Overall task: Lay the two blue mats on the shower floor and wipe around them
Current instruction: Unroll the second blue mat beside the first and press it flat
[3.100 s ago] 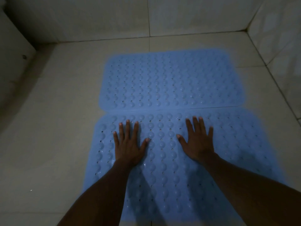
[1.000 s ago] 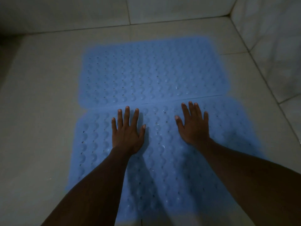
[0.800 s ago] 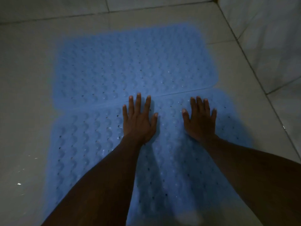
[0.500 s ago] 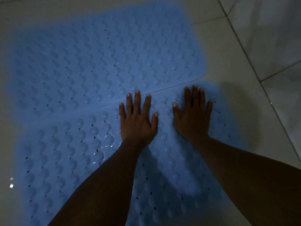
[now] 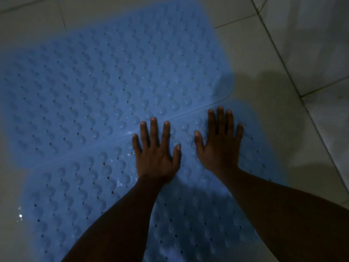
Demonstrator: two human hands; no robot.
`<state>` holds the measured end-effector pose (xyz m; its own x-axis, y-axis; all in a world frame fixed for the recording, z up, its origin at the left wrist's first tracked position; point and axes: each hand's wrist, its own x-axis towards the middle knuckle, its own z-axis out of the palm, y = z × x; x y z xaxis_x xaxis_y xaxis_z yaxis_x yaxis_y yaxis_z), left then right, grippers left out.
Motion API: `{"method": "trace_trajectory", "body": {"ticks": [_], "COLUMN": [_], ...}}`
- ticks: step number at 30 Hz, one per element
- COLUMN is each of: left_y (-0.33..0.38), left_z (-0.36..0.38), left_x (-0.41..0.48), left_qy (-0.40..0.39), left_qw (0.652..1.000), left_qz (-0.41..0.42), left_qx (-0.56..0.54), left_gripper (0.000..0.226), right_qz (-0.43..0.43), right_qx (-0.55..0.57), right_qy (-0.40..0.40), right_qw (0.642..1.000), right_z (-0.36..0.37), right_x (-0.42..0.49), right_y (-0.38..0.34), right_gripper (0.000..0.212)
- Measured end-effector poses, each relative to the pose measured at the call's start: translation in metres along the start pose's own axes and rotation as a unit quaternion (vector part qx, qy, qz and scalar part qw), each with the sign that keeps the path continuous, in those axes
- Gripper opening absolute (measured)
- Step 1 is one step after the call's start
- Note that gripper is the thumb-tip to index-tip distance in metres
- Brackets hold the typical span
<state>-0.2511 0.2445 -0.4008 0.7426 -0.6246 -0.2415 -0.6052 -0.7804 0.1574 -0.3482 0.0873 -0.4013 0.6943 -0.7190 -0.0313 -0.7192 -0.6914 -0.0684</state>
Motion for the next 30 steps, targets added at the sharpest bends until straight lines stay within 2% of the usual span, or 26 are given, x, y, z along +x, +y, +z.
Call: {"method": "trace_trajectory", "body": {"ticks": [13,19,22,30], "left_y": [-0.001,-0.002,0.002,0.019], "left_z": [0.005,0.006,0.008,0.033], "left_x": [0.001,0.0,-0.022,-0.125], "left_qy": [0.02,0.02,0.011,0.002], "left_qw": [1.0,1.0,1.0,1.0], "left_qz": [-0.001,0.005,0.002,0.009], "left_qx": [0.002,-0.006,-0.022,-0.029], "left_gripper": [0.076,0.074,0.073,0.074], "right_qz": [-0.002,-0.008,-0.018,-0.027], "right_qx": [0.015,0.038,0.042,0.034], "right_qy": [0.032,-0.002,-0.025,0.015], "right_qw": [0.999,0.999,0.999,0.999], "right_z": [0.009,0.01,0.012,0.01], "right_x": [-0.002,0.001,-0.013,-0.113], "right_y": [0.0,0.003,0.008,0.021], "right_gripper": [0.072,0.073,0.071,0.065]}}
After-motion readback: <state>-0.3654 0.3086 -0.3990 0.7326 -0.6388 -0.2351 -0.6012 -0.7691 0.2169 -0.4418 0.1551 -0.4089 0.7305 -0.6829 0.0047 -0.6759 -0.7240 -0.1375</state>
